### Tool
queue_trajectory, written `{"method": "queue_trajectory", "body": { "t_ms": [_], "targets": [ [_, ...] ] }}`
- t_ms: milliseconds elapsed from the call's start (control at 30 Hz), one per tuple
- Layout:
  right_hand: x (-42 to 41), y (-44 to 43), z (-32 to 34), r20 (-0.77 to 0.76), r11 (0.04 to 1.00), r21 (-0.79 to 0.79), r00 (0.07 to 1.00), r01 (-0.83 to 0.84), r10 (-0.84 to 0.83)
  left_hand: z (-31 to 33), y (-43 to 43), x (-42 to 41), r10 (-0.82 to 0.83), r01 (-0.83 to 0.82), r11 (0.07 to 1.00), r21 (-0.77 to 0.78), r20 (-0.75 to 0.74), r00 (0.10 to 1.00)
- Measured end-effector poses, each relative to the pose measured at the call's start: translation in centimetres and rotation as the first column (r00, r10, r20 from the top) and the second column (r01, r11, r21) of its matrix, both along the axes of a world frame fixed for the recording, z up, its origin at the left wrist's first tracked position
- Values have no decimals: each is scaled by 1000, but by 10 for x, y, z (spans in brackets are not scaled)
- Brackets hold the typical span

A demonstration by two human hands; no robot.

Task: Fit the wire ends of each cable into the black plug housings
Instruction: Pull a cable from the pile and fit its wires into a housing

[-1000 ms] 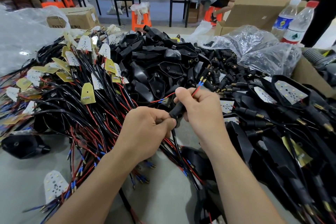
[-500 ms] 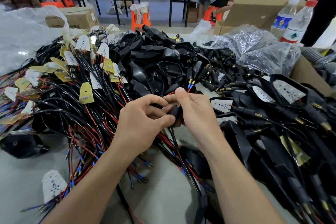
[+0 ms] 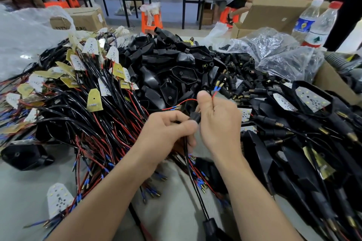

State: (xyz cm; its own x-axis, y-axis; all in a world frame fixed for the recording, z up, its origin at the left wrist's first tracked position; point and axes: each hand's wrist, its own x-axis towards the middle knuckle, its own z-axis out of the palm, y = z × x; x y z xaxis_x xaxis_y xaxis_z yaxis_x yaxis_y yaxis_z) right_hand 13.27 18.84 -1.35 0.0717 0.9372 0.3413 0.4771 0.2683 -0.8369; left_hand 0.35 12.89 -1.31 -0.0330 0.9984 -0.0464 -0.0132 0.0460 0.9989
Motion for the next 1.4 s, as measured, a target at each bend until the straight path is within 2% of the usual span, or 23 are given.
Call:
{"method": "queue_trajectory", "body": {
  "t_ms": [67, 133, 200, 233, 267, 300, 333, 367, 433, 533, 600, 633, 700, 767, 833, 1000, 1100, 1133, 1200, 1233, 1267, 1333, 1400],
  "targets": [
    [-1, 1, 4, -178, 996, -85, 984, 6, -21, 5, -3, 4, -93, 152, 976, -158, 331, 939],
    [-1, 3, 3, -210, 993, -115, 977, 18, -42, 5, -2, 4, -124, 197, 963, -185, 346, 930],
    [1, 2, 2, -99, 994, -81, 992, 73, -81, 3, 0, 6, -88, 115, 985, -130, 197, 976],
    [2, 2, 1, -14, 993, -59, 995, 99, -100, 1, 0, 6, -29, 31, 998, -60, 34, 999],
    [2, 2, 1, 72, 992, -44, 990, 121, -118, -2, 0, 7, 60, -54, 998, 41, -178, 982],
    [3, 1, 1, 145, 989, -33, 980, 143, -137, -6, 0, 7, 162, -110, 982, 157, -377, 912],
    [3, 1, 0, 193, 986, -27, 969, 164, -156, -8, -2, 8, 248, -131, 957, 259, -496, 832],
    [4, 1, -1, 224, 983, -17, 959, 181, -172, -10, -3, 8, 298, -129, 937, 324, -550, 780],
    [4, 1, -2, 269, 981, 33, 944, 192, -194, -10, -4, 7, 314, -110, 926, 361, -577, 754],
    [6, 5, -3, 214, 991, 12, 968, 130, -129, -9, -2, 3, 228, -99, 955, 280, -480, 847],
    [9, 11, -4, -34, 995, -93, 999, 22, -25, -9, -1, 1, 180, -108, 971, 212, -358, 916],
    [11, 12, -4, -212, 983, -159, 976, -86, 51, -10, 0, 0, 172, -118, 976, 185, -314, 934],
    [13, 10, -1, -488, 916, -230, 853, -330, 185, -11, 2, 0, 173, -138, 979, 151, -253, 952],
    [16, 9, 1, -585, 841, -231, 761, -489, 281, -11, 4, -1, 183, -158, 978, 135, -202, 962],
    [19, 10, 3, -625, 797, -239, 717, -554, 311, -10, 5, -1, 177, -159, 979, 125, -159, 971],
    [15, 7, 3, -672, 841, -258, 714, -475, 197, -8, 5, 0, 93, -80, 993, 86, -164, 982],
    [7, 7, 1, -640, 901, -255, 760, -350, 115, -2, 3, 1, 57, -51, 998, 45, -157, 986],
    [6, 7, 0, -552, 938, -215, 826, -271, 113, -1, 2, 1, 54, -50, 998, 33, -154, 987],
    [6, 6, -2, -180, 993, -27, 978, -116, 109, 0, 0, 3, 45, -45, 999, 4, -144, 988],
    [6, 5, -3, -17, 993, 74, 996, -89, 90, -1, -2, 5, 38, -40, 999, -14, -118, 992],
    [5, 5, -3, 47, 987, 132, 996, -87, 81, -1, -4, 7, 29, -32, 999, -36, -77, 997],
    [3, 4, -3, -43, 986, 110, 990, -127, 132, 0, -6, 10, 1, 0, 997, -77, 17, 1000],
    [0, 5, -2, -212, 985, 3, 963, -172, 168, 2, -7, 11, -45, 58, 992, -115, 115, 992]
  ]
}}
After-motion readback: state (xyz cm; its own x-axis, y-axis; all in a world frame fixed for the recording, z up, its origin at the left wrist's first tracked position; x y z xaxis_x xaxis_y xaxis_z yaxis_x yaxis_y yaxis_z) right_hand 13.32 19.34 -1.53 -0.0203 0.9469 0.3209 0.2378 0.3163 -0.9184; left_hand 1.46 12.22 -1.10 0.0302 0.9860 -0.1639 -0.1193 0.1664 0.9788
